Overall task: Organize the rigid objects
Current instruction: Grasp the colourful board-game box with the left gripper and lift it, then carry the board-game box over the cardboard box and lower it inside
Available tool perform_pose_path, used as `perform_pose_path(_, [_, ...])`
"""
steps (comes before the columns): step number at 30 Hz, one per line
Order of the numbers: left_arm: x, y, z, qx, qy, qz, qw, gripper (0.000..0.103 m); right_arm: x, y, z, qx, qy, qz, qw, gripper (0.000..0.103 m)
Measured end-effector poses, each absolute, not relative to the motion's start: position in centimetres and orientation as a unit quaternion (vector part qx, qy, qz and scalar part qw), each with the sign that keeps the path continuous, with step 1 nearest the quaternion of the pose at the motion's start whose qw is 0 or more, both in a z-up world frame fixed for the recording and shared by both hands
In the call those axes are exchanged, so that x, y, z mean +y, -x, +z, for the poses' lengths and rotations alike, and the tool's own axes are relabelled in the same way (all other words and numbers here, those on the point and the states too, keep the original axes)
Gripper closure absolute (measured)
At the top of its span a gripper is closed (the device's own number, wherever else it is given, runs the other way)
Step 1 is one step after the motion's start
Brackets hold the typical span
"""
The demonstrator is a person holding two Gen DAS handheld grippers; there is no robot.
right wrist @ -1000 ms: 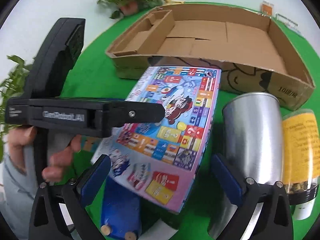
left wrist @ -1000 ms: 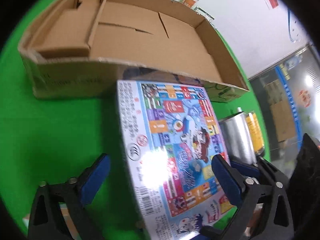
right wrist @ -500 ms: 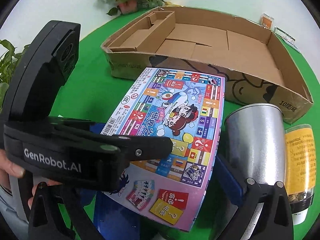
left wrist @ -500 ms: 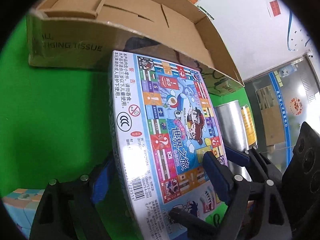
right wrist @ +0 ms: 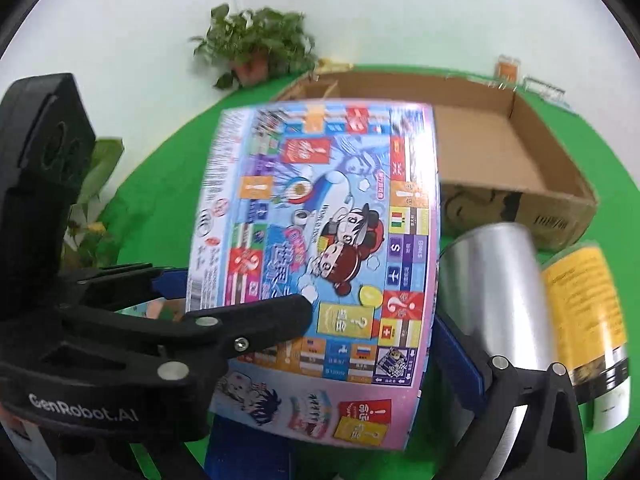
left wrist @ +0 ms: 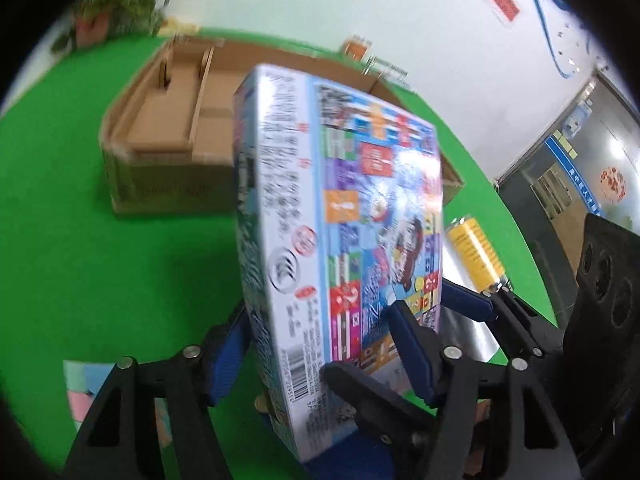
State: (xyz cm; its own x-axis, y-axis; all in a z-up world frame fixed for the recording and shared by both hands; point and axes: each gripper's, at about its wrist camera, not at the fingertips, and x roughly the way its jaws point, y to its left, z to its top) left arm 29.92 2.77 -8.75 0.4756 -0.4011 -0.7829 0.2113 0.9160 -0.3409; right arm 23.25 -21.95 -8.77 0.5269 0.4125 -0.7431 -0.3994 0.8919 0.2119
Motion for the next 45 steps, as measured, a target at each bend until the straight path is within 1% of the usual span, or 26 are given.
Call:
perform_pose_path(6, [1.3,-30.8,-5.3,0.418,0.082,-0.175,0.887,0.036,-22.4,-22.9,-5.1,0.37,-0.006,0.216,0.904,0.003])
perform_pose_path(13, [0.9,-32.2,-1.6,0.368,0.069,-0.189,0.908,0.036,-23.0,-23.3,-1.0,0.318,-0.018,0.198,0.927,0.005])
perform_pose_path(23, [0.1,-35.5,2.0,0.342,0.051,-0.204,0.916,0.036,-23.1,-26.1,3.8,0.289,-0.023,0.184,0.939,0.007])
perform_pose_path(27, [0.0,-36.6,3.2,0.332,0.04,-0.204,0.92,0.036,-23.0,-28.0,5.3,0.281,-0.026,0.181,0.942,0.007])
perform_pose_path(34, [0.6,-39.1,3.9,0.33,0.048,-0.202,0.921,0.036,-22.2,-31.0,6.2,0.284,-0.021,0.182,0.941,0.007])
perform_pose_path(39, [1.2,-41.5,3.5,0.343,0.056,-0.201,0.916,0.036,-21.0,-32.2,5.6,0.297,-0.019,0.181,0.937,0.007])
perform_pose_path(45, [1.8,-44.3,1.5,0.374,0.063,-0.196,0.904,0.036,-19.4,-36.2,5.0,0.331,-0.021,0.185,0.925,0.007])
